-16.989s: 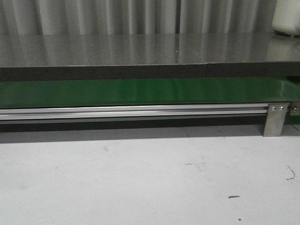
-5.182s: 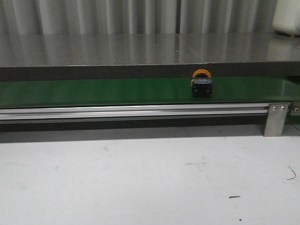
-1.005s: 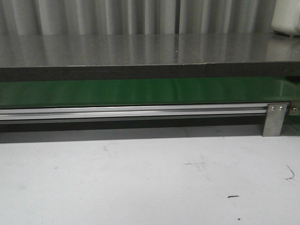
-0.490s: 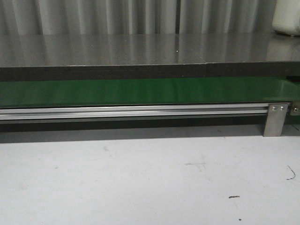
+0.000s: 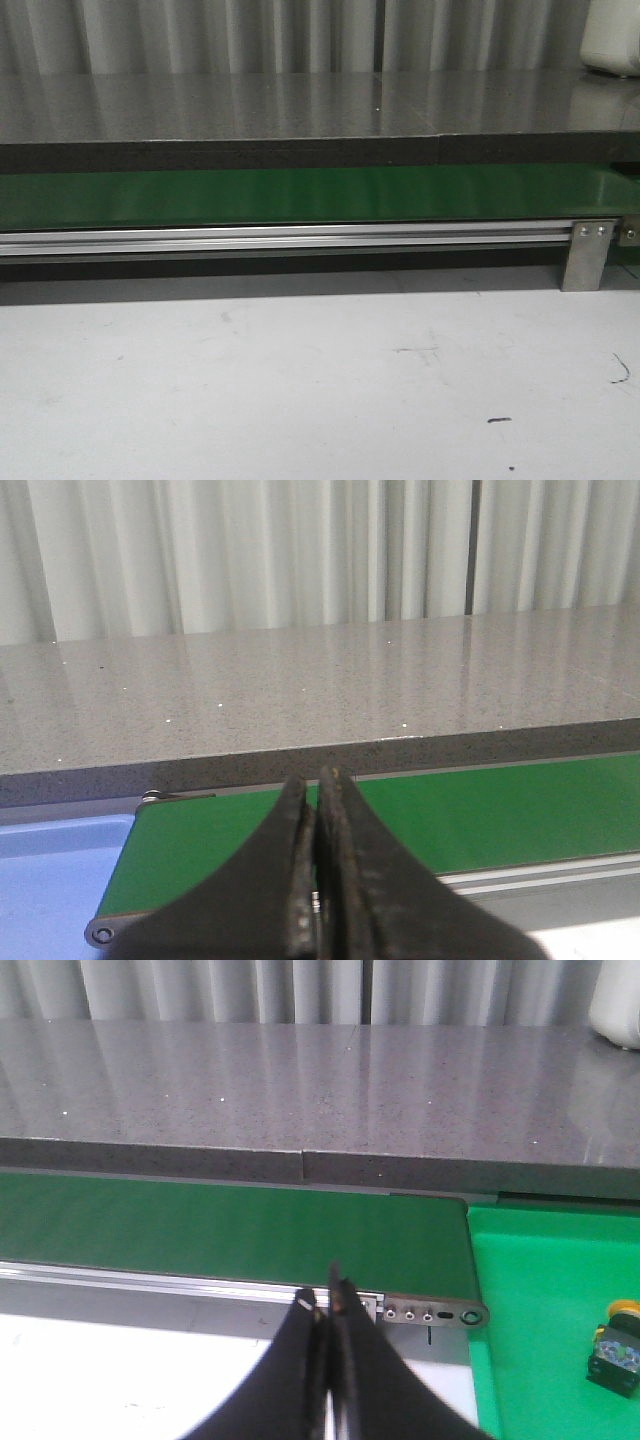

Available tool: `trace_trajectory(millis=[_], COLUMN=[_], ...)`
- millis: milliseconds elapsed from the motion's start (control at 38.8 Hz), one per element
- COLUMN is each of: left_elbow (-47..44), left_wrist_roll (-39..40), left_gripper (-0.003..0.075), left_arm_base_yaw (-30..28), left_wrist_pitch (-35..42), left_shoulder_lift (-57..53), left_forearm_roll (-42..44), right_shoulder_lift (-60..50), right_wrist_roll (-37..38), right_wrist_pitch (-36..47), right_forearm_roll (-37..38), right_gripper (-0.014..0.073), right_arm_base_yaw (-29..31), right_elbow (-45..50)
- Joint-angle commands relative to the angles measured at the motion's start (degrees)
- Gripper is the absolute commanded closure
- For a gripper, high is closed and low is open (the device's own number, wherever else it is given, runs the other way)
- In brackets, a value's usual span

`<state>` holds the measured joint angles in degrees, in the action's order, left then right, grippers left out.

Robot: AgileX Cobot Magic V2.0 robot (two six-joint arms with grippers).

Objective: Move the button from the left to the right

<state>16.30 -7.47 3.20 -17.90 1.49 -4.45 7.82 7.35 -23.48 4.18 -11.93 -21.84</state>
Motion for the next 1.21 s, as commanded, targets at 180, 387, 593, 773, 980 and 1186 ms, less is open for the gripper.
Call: trace_trajectory(millis=[180, 387, 593, 773, 980, 1186], left_elbow=[1.38, -2.95, -10.57, -17.69, -18.38, -18.38], left_wrist_roll=[0.56, 6.13, 8.07, 8.07, 8.07, 8.07], left_gripper=[0.0741, 0.0741, 0.0741, 0.0741, 0.0741, 0.0741], left_arm_base_yaw=[0.42, 0.20, 0.20, 0.20, 0.20, 0.20], left_wrist_pitch=[4.88, 5.72, 11.68, 15.53, 12.37, 12.37], left_shoulder_lift=[0.54, -2.66, -2.85, -2.85, -2.85, -2.75], left_forearm_roll=[-0.69, 2.41, 2.69, 2.69, 2.69, 2.69], right_shoulder_lift=[0.63, 0.63, 0.63, 0.63, 0.63, 0.63], right_wrist_roll=[-0.44, -0.44, -0.44, -0.44, -0.44, -0.44], right_wrist_pitch=[4.23, 4.23, 4.23, 4.23, 4.23, 4.23], right_forearm_roll=[0.06, 0.06, 0.06, 0.06, 0.06, 0.06], right_gripper=[0.0661, 0.0661, 0.0661, 0.0661, 0.0661, 0.0661], right_arm_base_yaw=[-0.13, -0.13, -0.13, -0.13, -0.13, -0.13], right_elbow=[-1.45, -1.45, -1.45, -1.45, -1.45, -1.45])
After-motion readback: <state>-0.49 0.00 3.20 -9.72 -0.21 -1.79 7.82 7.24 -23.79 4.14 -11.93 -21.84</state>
